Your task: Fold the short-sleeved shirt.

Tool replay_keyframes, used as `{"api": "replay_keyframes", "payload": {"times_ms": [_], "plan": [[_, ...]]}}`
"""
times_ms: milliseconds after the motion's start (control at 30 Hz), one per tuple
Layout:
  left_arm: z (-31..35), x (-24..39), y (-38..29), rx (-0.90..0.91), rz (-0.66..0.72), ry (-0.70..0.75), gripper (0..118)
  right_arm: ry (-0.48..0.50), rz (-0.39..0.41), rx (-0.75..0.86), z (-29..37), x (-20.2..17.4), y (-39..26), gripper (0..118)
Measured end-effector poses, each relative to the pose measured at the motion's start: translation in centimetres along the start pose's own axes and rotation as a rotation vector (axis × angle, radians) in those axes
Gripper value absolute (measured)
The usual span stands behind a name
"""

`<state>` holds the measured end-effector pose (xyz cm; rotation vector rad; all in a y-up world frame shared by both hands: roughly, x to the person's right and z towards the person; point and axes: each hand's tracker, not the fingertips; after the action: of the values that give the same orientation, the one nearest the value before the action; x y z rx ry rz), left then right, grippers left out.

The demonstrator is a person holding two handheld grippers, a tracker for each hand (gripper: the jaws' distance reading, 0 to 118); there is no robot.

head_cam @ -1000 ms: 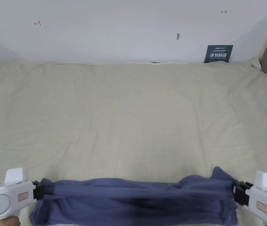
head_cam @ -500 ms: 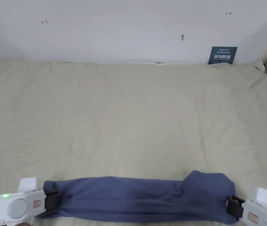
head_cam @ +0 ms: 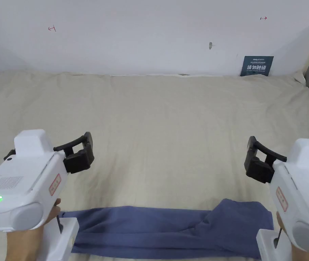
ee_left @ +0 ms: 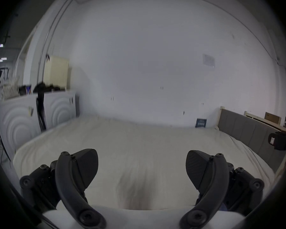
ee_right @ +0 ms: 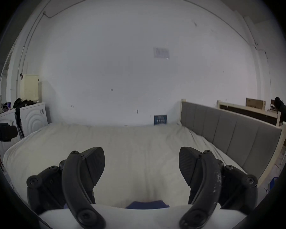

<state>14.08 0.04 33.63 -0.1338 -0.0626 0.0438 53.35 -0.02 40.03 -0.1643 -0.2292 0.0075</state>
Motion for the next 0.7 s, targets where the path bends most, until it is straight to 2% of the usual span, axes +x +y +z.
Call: {"api": "replay_keyframes", "payload": {"times_ms": [67,133,167,233,267,533,700], "plan": [[0.3,0.9,0.2,0.048,-0.037,0.002,104,0.009,0.005,0.027,0.5,-0.7,0.3,92],[0.3,1.7,0.1,0.063,-0.051,-0.002,84,0.014,0.022,0.039,0.8,-1.4,0.4,77],[0.4,1.9,0.0,0.067,-0.049,-0.008,72,0.016,0.03,0.043,0.9,-1.8,0.5,65],[0.5,2.3,-0.2,0.068,-0.049,-0.042,25,0.029,0.038,0.053,1.0,-2.1,0.5,19],[0.3,2.4,-0.3,0.055,-0.054,-0.062,0,0.033,0.042,0.059,1.1,-2.3,0.4,2],[-0.3,2.2,-1.0,-0.005,-0.077,-0.102,0,0.05,0.063,0.066,1.2,-2.5,0.4,1],[-1.5,-0.4,-1.5,-0.151,0.004,-0.175,0,0.058,0.069,0.053,0.7,-2.8,0.3,1]]}}
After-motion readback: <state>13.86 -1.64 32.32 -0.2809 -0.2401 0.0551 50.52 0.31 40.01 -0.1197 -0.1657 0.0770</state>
